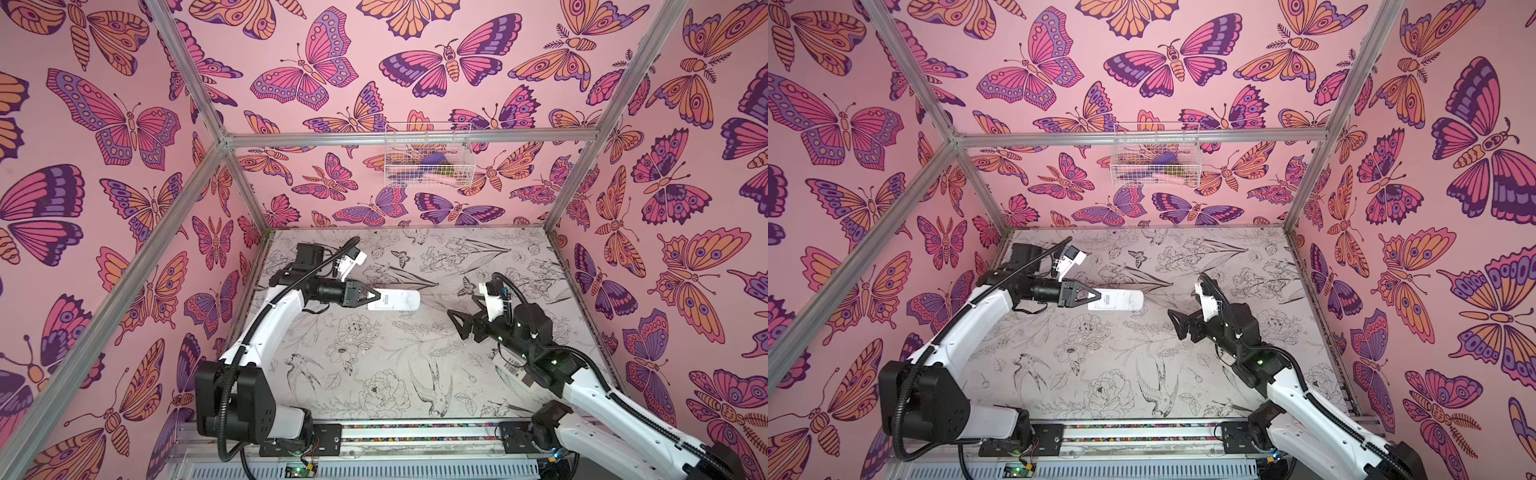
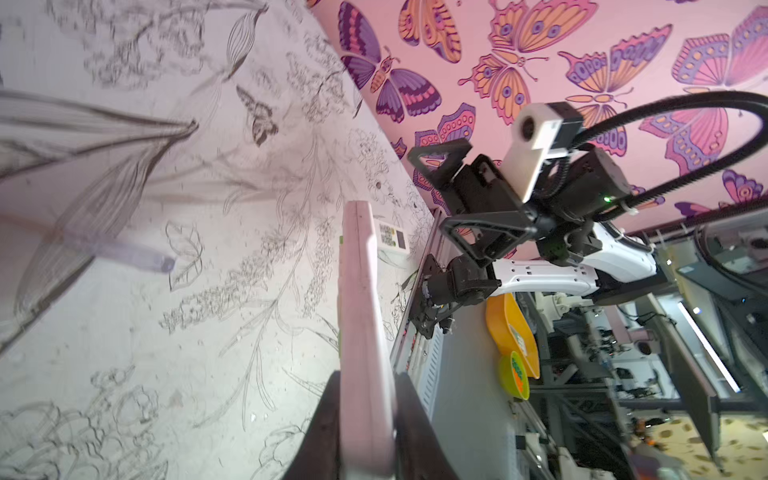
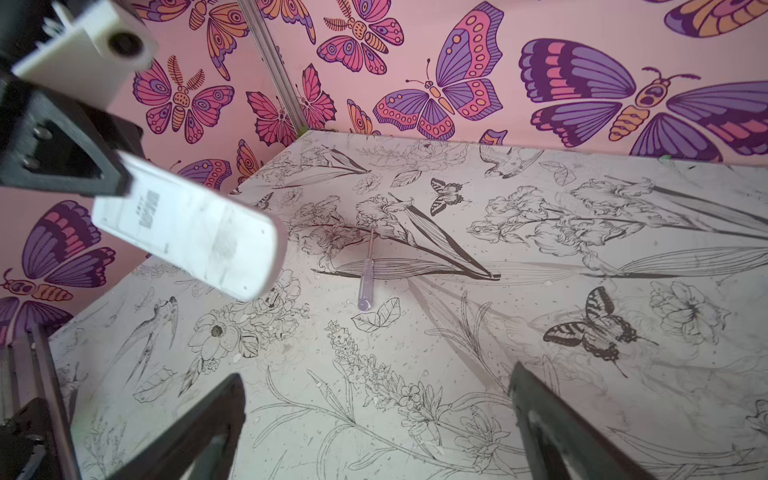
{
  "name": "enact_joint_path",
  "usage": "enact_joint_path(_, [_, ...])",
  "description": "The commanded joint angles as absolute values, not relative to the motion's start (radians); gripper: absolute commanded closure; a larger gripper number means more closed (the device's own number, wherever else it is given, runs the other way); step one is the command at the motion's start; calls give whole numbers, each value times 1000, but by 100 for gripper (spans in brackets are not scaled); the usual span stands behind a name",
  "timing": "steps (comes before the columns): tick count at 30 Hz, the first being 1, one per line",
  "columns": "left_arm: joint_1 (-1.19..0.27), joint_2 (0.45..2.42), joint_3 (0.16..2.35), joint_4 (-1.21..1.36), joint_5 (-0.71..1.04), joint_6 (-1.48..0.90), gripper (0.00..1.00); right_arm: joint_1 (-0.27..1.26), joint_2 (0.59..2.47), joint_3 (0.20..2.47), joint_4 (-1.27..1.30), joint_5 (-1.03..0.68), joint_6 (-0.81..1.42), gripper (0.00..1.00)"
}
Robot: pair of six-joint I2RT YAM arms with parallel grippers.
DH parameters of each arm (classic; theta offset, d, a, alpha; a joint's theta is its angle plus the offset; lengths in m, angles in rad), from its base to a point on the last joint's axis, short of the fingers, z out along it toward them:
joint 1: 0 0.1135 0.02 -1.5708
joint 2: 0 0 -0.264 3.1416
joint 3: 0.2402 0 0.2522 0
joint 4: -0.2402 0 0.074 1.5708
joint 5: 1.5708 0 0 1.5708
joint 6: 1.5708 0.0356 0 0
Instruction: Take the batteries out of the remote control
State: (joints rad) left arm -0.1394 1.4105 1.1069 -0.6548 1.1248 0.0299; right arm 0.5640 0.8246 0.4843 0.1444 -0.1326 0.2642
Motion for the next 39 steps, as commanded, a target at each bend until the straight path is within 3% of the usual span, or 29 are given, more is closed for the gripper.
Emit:
enact_joint_path(1, [-147, 1400, 993, -413, 1113, -225, 100, 557, 820, 489, 127, -151, 379, 0])
enact_joint_path(4, [-148, 1394, 909, -265, 1112, -357, 100, 558, 847, 487, 110, -136, 448, 2])
enact_joint_path(17, [-166, 1455, 758, -56, 1057, -411, 100, 557, 1068, 506, 175, -276, 633, 7])
enact_joint_path(25, [-189, 1517, 719, 0, 1064, -390, 100, 557, 1143, 505, 200, -252, 729, 10])
enact_joint_path(39, [-193, 1592, 699, 94, 1107, -449, 100, 558, 1304, 473, 408, -357, 824, 18])
